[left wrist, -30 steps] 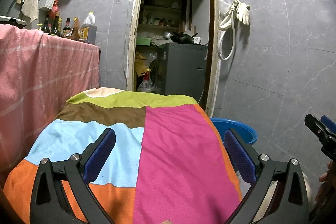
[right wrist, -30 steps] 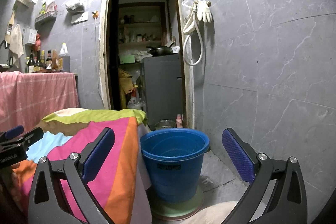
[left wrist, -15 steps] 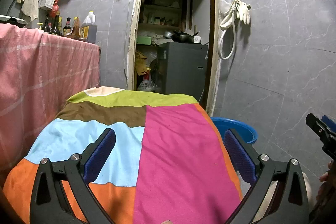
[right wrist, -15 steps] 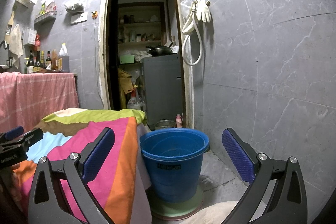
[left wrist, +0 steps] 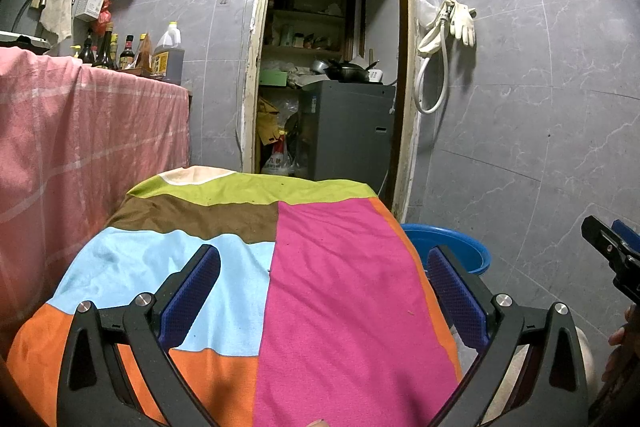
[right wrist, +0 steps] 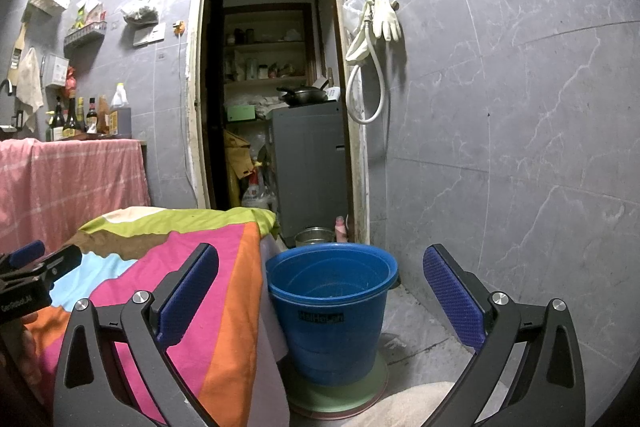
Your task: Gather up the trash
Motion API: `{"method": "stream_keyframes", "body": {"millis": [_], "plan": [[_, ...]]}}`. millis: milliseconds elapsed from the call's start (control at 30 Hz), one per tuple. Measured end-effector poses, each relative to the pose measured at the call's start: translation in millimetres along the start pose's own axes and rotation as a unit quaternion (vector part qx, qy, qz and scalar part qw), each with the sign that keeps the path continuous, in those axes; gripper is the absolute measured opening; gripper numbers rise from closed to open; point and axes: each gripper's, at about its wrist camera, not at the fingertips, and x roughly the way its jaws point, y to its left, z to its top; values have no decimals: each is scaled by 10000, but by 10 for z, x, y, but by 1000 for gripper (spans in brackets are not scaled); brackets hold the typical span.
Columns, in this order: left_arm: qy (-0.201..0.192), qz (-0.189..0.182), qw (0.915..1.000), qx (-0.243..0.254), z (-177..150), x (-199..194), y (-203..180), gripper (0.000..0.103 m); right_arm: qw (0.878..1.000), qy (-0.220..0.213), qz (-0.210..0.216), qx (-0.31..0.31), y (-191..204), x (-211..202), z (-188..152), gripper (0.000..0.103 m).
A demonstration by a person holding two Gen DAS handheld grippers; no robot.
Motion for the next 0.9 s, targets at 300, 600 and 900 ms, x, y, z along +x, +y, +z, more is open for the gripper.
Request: {"method": "stream_keyframes", "body": {"millis": [300,600,900], "plan": [[-2,-8,10000,1,0,-1,13,101,10000,-5,-1,4,5,-4,1,103],[-6,-11,10000,5,-1,0,18,101,10000,-1,-4,8,5,-4,1,103],[-2,-12,10000,12,-2,1,18,101,10000,8,-1,14,5,-2,2,103]]}}
